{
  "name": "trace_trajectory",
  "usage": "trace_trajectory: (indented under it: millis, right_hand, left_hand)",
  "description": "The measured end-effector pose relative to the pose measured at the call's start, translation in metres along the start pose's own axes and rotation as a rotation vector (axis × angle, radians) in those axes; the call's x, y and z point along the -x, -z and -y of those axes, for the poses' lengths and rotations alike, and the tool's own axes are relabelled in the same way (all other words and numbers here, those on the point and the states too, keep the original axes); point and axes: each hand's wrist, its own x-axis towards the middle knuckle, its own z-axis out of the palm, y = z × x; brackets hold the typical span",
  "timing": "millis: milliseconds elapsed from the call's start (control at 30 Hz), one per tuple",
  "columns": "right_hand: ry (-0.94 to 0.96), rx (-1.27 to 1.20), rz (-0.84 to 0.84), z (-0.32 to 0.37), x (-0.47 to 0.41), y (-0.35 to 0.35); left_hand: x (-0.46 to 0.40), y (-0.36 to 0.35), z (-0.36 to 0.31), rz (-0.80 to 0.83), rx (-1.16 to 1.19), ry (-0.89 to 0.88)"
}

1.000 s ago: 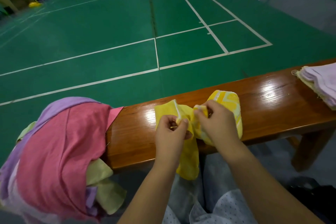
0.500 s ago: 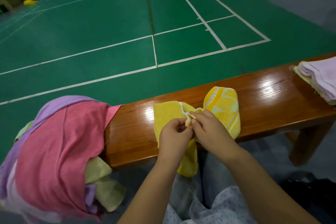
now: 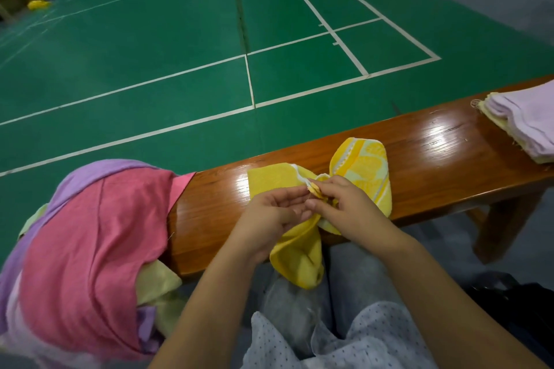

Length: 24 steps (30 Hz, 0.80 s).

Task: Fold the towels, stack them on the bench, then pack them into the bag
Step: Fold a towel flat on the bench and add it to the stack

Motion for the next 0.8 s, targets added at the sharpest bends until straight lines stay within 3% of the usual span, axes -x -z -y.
trace_trajectory:
  millis: [100, 267, 333, 400, 500, 600, 800]
  right_hand:
    - [-0.019, -0.059, -0.070, -0.002, 0.002, -0.002]
    - [0.016, -0.121, 0.066, -0.005, 0.009, 0.000]
    - [0.015, -0.139, 0.121, -0.003, 0.011, 0.000]
    - [-0.001, -0.132, 0.153, -0.002, 0.013, -0.002]
    - [-0.033, -0.121, 0.199, -0.005, 0.016, -0.004]
    - [-0.065, -0.082, 0.202, -0.011, 0.016, -0.006]
    - [-0.118, -0.045, 0.208, -0.004, 0.012, -0.018]
  left_hand:
    - [-0.003, 0.007, -0.019, 0.084, -0.210, 0.024]
    - [-0.049, 0.007, -0.058, -0.255, -0.815, -0.223]
    - [-0.073, 0.000, -0.061, -0.166, -1.143, -0.220]
    - [-0.093, -0.003, -0.057, 0.022, -1.483, -0.089]
    - [-0.104, 0.013, -0.051, 0.140, -1.794, 0.051]
    - [-0.090, 0.036, -0.050, 0.104, -1.847, 0.028]
    - [-0.043, 0.094, -0.052, 0.093, -1.702, -0.052]
